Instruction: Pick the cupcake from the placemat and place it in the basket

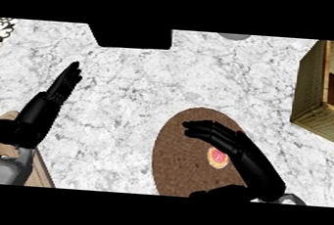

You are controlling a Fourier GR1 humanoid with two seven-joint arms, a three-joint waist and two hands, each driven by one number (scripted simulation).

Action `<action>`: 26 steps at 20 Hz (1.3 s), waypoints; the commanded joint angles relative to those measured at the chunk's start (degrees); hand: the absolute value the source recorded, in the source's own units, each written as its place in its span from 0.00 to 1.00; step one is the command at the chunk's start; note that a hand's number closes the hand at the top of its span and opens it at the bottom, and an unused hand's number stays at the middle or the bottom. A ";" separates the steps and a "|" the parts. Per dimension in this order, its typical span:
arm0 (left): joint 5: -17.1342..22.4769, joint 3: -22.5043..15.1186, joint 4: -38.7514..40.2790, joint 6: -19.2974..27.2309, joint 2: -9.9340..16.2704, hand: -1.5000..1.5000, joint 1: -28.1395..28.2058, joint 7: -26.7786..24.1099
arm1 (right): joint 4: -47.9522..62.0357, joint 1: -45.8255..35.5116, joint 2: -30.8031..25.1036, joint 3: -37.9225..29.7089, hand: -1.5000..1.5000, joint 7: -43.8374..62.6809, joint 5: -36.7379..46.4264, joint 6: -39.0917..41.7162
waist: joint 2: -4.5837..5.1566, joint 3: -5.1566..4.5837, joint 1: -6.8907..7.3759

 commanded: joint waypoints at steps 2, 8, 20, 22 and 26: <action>0.81 0.92 0.08 -1.20 0.49 0.50 -0.19 0.49 | -9.37 -2.29 -5.38 -3.99 0.00 12.57 12.24 -4.84 | -0.23 -0.10 0.00; -0.19 -0.27 -0.04 -1.83 0.12 0.50 0.38 0.17 | -18.66 -7.02 -18.38 -4.30 0.00 30.20 14.81 13.87 | -0.31 -0.20 0.33; -1.21 0.85 -0.71 -2.89 -2.42 0.50 -1.01 2.04 | -30.59 -10.82 -25.46 -18.41 0.00 54.86 -21.58 39.65 | 0.27 0.04 1.38; -2.83 0.86 -2.96 -2.39 -2.67 0.50 -2.39 5.97 | -25.64 -13.78 -25.26 -20.56 0.00 54.39 -23.38 40.76 | 0.38 0.07 1.90; -2.86 4.55 2.42 -6.53 -2.89 0.50 -0.68 -0.81 | -31.41 -6.21 -24.90 -24.08 0.00 52.25 -22.33 42.09 | 0.42 0.10 1.63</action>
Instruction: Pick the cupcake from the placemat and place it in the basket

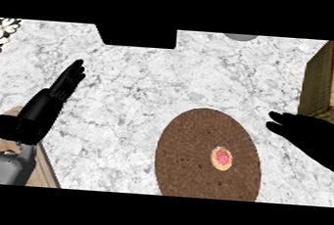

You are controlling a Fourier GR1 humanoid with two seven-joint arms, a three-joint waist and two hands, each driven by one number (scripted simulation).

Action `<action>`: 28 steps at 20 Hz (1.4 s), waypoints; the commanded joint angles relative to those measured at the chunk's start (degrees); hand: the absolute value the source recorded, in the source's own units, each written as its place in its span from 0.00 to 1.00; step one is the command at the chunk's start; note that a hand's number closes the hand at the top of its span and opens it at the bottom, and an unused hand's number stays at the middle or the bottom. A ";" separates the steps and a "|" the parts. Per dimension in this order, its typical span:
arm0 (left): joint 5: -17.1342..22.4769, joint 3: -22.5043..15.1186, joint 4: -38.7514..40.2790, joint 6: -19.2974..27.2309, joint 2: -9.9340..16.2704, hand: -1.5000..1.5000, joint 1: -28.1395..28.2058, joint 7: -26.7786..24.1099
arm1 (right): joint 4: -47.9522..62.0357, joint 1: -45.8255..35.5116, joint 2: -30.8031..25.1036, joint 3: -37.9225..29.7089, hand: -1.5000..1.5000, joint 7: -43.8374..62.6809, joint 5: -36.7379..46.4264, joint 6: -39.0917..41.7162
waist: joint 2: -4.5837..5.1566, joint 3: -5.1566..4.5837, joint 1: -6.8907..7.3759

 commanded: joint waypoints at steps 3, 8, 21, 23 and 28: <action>-3.05 0.40 -1.89 -0.58 -3.34 0.50 1.33 1.29 | 2.62 2.44 5.12 -1.72 0.00 -4.88 7.05 3.60 | 0.12 0.06 0.46; -2.54 3.58 1.96 -3.19 -3.11 0.50 0.66 -3.02 | 3.14 8.90 12.09 1.56 0.00 -11.22 17.12 -0.42 | 0.17 0.09 0.34; -5.98 5.09 5.21 -4.64 -6.53 0.50 -4.34 0.31 | 22.75 14.52 16.00 9.69 0.00 -39.93 43.78 -16.69 | 0.21 0.09 0.17; -7.74 4.57 1.68 -3.96 -7.43 0.50 -0.91 -0.42 | 24.59 12.22 20.77 12.76 0.00 -36.01 47.25 -18.95 | 0.14 0.07 0.43; -8.91 5.39 -2.52 -5.72 -8.36 0.50 0.31 2.66 | 22.60 11.78 23.25 10.63 0.00 -37.13 45.81 -16.09 | 0.10 0.06 0.43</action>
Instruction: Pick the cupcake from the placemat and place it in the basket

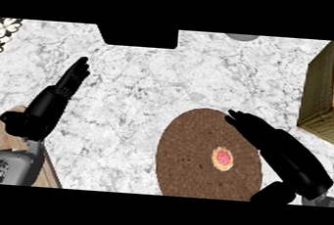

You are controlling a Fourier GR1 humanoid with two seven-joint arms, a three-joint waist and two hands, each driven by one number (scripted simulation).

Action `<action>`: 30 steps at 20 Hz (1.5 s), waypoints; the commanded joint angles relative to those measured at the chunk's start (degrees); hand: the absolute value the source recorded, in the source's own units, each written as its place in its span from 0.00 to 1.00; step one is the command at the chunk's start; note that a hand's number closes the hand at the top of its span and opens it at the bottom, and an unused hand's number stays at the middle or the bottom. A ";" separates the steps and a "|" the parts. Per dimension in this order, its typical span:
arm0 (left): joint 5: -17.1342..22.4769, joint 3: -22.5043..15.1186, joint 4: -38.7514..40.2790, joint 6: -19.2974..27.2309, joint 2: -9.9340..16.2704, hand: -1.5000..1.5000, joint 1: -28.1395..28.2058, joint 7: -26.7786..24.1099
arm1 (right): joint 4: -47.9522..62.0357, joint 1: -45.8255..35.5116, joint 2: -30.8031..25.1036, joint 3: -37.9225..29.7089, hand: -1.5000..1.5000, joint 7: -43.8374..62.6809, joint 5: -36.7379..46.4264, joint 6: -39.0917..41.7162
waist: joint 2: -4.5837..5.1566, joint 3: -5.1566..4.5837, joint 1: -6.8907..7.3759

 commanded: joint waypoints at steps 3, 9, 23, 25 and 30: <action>-0.66 1.25 -3.64 -1.93 -0.95 0.50 2.79 1.23 | 0.72 2.95 1.02 -1.43 0.00 -7.05 0.59 -1.32 | -0.04 -0.01 -0.03; -3.50 2.03 1.14 -2.90 -3.21 0.50 -0.31 0.06 | 3.37 0.97 5.23 1.33 0.00 -5.00 5.19 -0.29 | 0.00 -0.02 -0.09; -3.69 6.49 1.01 -6.50 -2.92 0.50 -1.29 0.03 | 7.54 0.42 6.90 2.07 0.00 -6.44 13.77 -1.94 | -0.01 -0.02 -0.01; -5.06 4.32 -3.01 -5.66 -4.68 0.50 2.40 0.41 | 5.22 1.63 10.00 5.82 0.00 -1.73 15.98 -1.15 | -0.04 -0.02 0.02; -5.53 5.86 2.98 -6.15 -4.97 0.50 0.05 -2.68 | 9.84 3.59 9.27 6.10 0.00 -4.12 18.90 -4.47 | 0.00 -0.02 -0.17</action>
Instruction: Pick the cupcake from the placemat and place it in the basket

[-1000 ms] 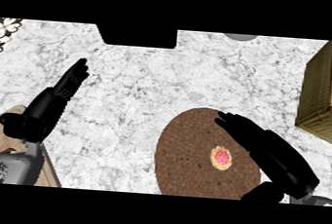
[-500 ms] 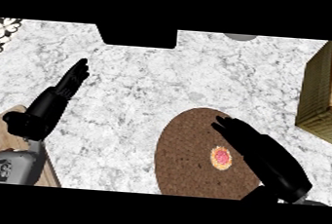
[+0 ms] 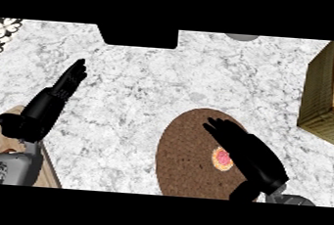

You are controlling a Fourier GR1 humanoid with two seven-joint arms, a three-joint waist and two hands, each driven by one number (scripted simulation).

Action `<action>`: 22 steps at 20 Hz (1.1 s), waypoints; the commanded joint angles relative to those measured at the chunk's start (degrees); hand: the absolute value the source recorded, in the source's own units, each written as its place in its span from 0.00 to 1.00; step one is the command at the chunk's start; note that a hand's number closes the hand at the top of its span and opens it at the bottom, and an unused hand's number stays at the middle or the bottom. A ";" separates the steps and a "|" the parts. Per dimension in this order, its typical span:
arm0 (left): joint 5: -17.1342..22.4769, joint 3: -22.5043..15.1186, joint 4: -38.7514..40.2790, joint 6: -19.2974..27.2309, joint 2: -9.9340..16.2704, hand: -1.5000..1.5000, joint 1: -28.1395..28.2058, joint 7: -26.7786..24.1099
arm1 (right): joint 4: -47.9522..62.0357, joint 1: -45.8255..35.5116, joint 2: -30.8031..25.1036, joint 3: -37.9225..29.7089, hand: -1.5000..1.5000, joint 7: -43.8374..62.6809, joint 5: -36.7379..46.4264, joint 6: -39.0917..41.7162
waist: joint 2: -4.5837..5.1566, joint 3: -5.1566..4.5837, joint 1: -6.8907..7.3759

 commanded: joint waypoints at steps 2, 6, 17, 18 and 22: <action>-0.27 1.04 0.97 -0.83 -0.63 0.50 0.71 -1.50 | 2.23 0.66 -1.23 -1.62 0.00 -1.59 1.91 -0.43 | 0.00 0.00 -0.05; -1.68 -0.65 -1.42 0.69 -2.54 0.50 -0.55 2.18 | 9.30 -3.20 1.58 -0.57 0.00 -1.36 4.48 -2.18 | 0.02 0.00 0.06; -1.84 0.60 -0.89 -0.73 -2.56 0.50 -0.33 0.78 | 13.49 -1.74 1.53 2.91 1.00 -4.64 7.32 -0.46 | 0.02 0.00 0.01; -1.74 1.42 1.02 -1.39 -1.63 0.50 -1.53 0.46 | 16.93 -3.69 1.15 2.81 1.00 -6.08 8.63 -2.24 | 0.06 0.00 0.06; -2.39 1.81 4.18 -1.08 -2.02 0.50 -4.22 0.23 | 20.27 -4.73 1.88 1.83 1.00 -8.59 9.08 -4.72 | 0.10 0.00 -0.01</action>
